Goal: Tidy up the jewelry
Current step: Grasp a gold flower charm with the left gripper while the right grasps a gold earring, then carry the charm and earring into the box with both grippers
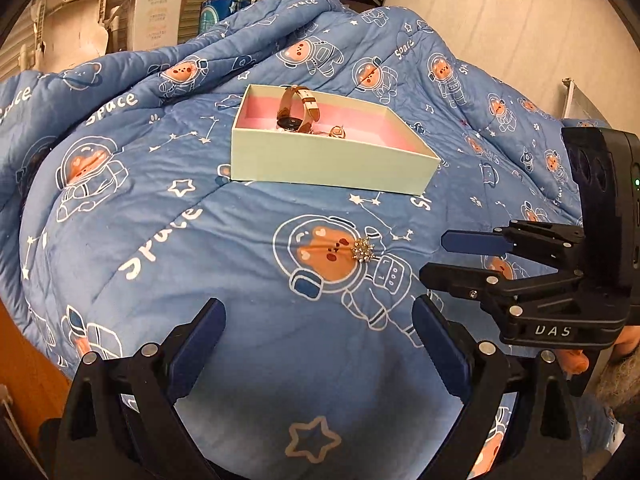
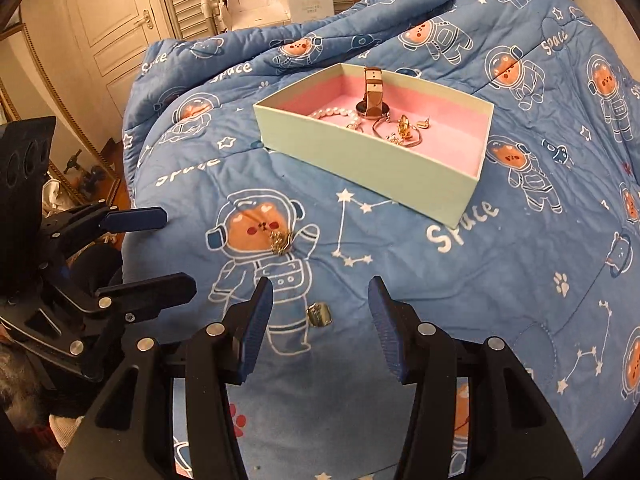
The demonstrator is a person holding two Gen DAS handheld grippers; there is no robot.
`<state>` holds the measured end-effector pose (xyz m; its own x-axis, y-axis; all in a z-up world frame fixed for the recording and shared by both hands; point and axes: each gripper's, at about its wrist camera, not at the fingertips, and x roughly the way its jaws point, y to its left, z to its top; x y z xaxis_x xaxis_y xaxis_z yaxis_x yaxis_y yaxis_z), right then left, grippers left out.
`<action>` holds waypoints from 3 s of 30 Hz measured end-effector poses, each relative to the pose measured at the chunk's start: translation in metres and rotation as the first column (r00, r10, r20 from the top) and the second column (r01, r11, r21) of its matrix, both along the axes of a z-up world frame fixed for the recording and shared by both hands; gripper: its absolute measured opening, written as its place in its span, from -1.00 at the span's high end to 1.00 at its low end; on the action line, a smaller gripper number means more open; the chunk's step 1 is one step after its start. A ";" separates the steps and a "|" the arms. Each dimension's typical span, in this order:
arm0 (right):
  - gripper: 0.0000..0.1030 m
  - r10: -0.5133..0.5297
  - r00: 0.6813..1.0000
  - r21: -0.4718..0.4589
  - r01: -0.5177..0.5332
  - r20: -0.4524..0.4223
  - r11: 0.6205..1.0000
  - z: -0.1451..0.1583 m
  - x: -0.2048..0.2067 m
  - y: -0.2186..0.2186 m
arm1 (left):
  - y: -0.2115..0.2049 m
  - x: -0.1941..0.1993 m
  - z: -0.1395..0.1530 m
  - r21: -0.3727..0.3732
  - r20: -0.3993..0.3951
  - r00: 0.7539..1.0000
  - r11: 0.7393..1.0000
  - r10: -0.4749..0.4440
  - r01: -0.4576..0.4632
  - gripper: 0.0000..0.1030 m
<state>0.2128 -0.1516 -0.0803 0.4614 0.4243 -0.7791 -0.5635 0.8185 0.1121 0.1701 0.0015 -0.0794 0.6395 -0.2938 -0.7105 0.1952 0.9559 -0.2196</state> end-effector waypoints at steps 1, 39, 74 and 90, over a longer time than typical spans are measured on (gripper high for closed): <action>0.13 -0.001 1.000 -0.002 0.001 -0.002 1.000 -0.003 -0.002 0.000 | -0.001 -0.001 -0.001 0.001 0.001 1.000 1.000 0.000 0.000 -0.78; 0.71 -0.114 0.992 0.076 0.117 -0.048 0.990 -0.017 -0.007 -0.027 | -0.054 0.050 -0.016 0.113 -0.004 0.996 0.990 -0.088 0.088 0.64; 0.71 -0.033 0.999 0.083 0.030 0.031 0.996 0.065 0.061 -0.022 | -0.034 0.088 0.053 -0.036 0.027 0.988 0.988 -0.150 0.151 0.68; 0.71 0.004 0.998 -0.110 -0.010 -0.056 0.994 0.062 0.169 0.000 | -0.056 0.171 0.040 -0.035 -0.155 0.960 0.972 -0.234 0.232 0.68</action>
